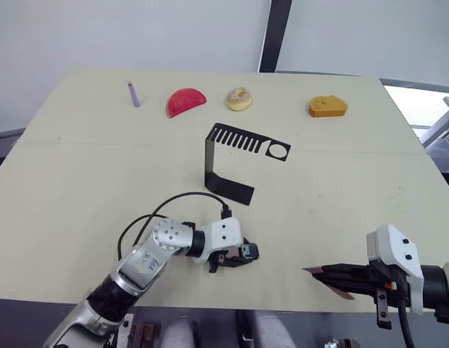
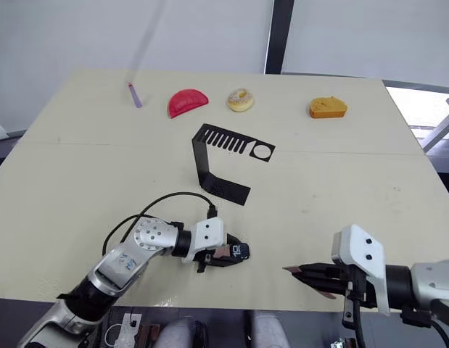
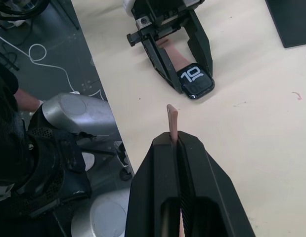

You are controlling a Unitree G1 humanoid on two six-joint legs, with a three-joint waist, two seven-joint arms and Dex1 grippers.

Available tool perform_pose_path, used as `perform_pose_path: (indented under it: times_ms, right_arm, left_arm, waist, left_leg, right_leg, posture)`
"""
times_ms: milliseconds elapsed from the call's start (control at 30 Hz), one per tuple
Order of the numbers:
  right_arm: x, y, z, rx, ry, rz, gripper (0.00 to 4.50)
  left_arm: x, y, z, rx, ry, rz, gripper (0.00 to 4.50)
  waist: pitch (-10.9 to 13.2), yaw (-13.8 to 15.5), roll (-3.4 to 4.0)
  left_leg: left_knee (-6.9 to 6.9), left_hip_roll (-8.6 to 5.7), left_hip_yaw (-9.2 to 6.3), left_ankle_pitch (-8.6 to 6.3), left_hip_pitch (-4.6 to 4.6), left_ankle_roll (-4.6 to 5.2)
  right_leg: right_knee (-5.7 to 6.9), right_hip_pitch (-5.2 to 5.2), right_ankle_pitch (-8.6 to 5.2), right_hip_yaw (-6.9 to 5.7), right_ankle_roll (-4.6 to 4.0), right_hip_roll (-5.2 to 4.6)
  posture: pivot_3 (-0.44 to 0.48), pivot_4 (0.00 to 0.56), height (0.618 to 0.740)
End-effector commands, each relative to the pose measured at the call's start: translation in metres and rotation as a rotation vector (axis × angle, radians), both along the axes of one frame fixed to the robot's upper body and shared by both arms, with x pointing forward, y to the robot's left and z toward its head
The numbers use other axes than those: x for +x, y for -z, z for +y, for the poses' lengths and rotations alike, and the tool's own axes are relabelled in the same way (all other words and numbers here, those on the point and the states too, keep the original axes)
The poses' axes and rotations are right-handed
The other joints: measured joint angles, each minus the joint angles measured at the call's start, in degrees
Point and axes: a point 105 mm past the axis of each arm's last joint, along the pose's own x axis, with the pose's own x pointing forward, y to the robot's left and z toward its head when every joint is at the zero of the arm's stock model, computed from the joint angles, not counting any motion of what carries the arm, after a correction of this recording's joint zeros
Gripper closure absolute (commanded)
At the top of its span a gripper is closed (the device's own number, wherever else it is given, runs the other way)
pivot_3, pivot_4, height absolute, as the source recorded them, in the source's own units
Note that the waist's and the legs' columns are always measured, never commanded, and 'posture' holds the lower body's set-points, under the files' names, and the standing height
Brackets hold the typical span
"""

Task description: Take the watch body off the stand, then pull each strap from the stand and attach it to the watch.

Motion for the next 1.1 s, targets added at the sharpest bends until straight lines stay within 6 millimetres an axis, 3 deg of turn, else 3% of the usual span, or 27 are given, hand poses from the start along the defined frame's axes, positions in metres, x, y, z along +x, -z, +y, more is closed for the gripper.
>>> perform_pose_path:
  times_ms: [33,167,333,500,633,1100]
  right_arm:
    - [0.006,-0.006,0.008,-0.016,-0.022,-0.112,4.50]
    - [0.019,-0.010,0.015,-0.055,-0.030,-0.240,4.50]
    - [0.038,-0.014,0.032,-0.173,-0.081,-0.491,4.50]
    - [0.050,-0.010,0.039,-0.256,-0.110,-0.618,4.50]
    - [0.059,-0.011,0.042,-0.289,-0.106,-0.697,4.50]
    - [0.059,-0.003,0.055,-0.272,-0.144,-0.705,4.50]
  left_arm:
    - [0.002,-0.015,0.000,-0.086,-0.001,0.140,2.90]
    - [0.002,-0.039,0.006,-0.208,0.045,0.400,2.90]
    - [0.018,-0.056,0.016,-0.250,0.027,0.644,2.90]
    - [0.029,-0.065,0.015,-0.278,-0.006,0.736,2.90]
    - [0.026,-0.058,0.013,-0.254,-0.013,0.764,2.90]
    - [0.026,-0.058,0.006,-0.305,-0.053,0.819,2.90]
  waist:
    - [0.00,0.03,0.00]
    - [0.00,-0.05,0.00]
    - [0.00,-0.10,0.00]
    - [0.00,-0.01,0.00]
    - [0.00,-0.05,0.00]
    - [0.00,-0.06,0.00]
  left_leg:
    - [0.02,0.00,0.00,0.00,0.00,0.00]
    - [0.19,-0.02,0.01,0.01,-0.01,-0.01]
    - [0.26,-0.05,0.01,0.03,-0.01,-0.06]
    - [0.34,-0.07,0.02,0.01,-0.13,-0.08]
    - [0.58,-0.06,0.02,0.00,-0.23,-0.08]
    - [0.82,-0.03,0.02,-0.04,-0.20,-0.12]
  right_leg:
    - [0.03,0.00,0.00,0.00,0.00,0.00]
    - [0.17,-0.03,-0.01,0.00,-0.02,0.00]
    - [0.26,-0.06,-0.03,-0.02,-0.03,0.01]
    - [0.34,-0.21,-0.06,-0.03,-0.03,-0.02]
    - [0.48,-0.28,-0.07,-0.02,-0.03,-0.02]
    - [0.78,-0.29,-0.12,-0.01,-0.11,-0.02]
  posture:
    - [0.000,0.150,0.737]
    - [0.000,0.150,0.737]
    - [0.000,0.150,0.737]
    - [0.000,0.150,0.737]
    - [0.000,0.150,0.737]
    - [0.000,0.150,0.737]
